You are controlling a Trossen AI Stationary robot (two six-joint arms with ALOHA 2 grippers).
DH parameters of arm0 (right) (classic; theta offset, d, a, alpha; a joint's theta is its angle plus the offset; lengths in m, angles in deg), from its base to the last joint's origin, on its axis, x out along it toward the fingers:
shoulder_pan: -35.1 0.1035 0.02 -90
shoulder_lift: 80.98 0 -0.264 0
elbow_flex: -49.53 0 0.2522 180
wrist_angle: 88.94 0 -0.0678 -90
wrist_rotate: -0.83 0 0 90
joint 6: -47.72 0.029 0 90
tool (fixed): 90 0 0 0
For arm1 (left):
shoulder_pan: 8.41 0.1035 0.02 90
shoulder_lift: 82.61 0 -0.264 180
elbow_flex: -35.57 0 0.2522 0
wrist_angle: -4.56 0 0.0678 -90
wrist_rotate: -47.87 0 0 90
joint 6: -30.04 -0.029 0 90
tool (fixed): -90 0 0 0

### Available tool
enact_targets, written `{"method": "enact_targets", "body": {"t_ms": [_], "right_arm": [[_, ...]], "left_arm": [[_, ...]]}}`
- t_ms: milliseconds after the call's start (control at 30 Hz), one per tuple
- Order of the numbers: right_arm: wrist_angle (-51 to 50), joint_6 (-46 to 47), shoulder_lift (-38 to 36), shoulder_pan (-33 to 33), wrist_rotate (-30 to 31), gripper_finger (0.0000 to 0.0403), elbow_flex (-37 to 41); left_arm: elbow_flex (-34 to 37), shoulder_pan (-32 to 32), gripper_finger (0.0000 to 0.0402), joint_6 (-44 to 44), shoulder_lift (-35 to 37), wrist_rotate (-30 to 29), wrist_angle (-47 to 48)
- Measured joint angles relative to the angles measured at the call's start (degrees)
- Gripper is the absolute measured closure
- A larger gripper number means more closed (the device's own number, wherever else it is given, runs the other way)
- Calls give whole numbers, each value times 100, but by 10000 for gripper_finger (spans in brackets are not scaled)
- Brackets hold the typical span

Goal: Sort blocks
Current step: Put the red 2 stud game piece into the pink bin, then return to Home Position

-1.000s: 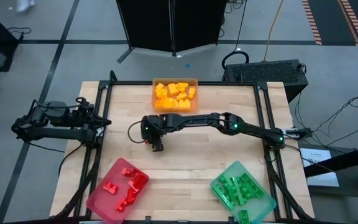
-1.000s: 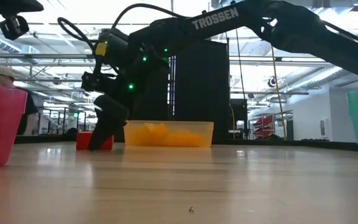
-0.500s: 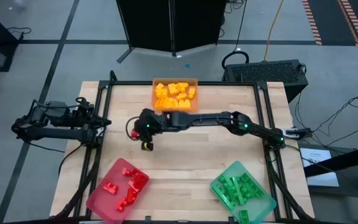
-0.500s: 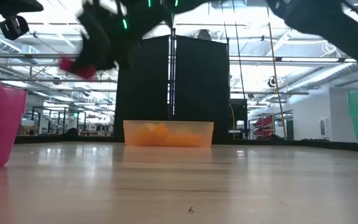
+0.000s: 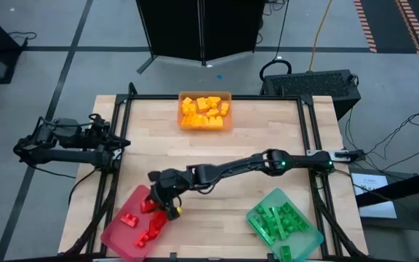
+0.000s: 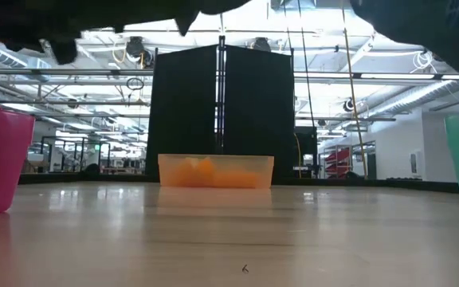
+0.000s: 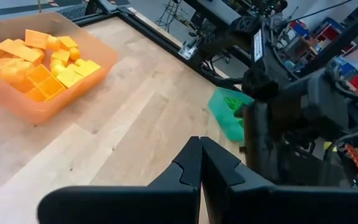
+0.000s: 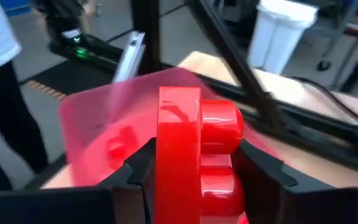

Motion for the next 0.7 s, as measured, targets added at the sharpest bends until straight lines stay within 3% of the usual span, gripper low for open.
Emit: {"method": "enact_targets", "body": {"t_ms": [300,533,700], "right_arm": [[55,415,212,82,-1,252,-3],[288,916,197,69,255,85,-18],[366,1121,187,95,302,59,-17]], "left_arm": [[-1,0,398,-3,-2,-18,2],[-1,0,398,-3,-2,-9,1],[0,0,398,-1,-2,6,2]]}}
